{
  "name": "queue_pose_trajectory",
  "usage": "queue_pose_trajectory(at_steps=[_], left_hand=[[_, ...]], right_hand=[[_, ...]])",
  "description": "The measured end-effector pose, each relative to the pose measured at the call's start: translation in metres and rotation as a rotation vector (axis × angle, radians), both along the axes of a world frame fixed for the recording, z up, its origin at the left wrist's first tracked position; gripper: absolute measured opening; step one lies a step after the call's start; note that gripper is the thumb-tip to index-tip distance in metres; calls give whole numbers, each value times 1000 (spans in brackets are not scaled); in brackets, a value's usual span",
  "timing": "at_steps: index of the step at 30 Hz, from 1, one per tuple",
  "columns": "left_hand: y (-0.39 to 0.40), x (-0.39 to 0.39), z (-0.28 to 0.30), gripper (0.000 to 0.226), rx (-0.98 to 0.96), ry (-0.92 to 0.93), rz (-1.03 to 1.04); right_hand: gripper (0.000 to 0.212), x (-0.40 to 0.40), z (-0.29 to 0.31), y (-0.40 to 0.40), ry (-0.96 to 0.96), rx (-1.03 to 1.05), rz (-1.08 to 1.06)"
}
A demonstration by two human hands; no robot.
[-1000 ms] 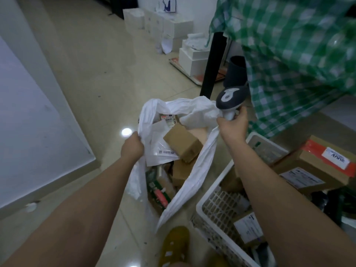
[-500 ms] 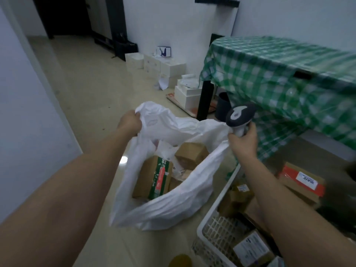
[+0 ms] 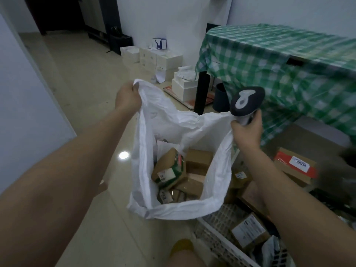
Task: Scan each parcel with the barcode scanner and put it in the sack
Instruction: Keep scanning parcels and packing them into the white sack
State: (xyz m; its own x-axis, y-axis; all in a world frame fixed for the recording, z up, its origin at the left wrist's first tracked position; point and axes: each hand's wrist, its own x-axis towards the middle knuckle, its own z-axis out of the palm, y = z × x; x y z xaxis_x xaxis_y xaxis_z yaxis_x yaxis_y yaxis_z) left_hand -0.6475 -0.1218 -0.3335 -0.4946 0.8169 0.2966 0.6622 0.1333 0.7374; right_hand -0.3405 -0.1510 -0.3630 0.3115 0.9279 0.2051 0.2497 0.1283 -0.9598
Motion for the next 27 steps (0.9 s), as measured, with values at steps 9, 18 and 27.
queue_pose_trajectory(at_steps=[9, 18, 27], left_hand=[[-34, 26, 32, 42, -27, 78, -63], [-96, 25, 49, 41, 134, 130, -43], [-105, 1, 0, 35, -48, 234, 0]], right_hand=[[66, 0, 48, -30, 83, 53, 16], [60, -3, 68, -67, 64, 102, -12], [61, 22, 26, -81, 6, -14, -22]])
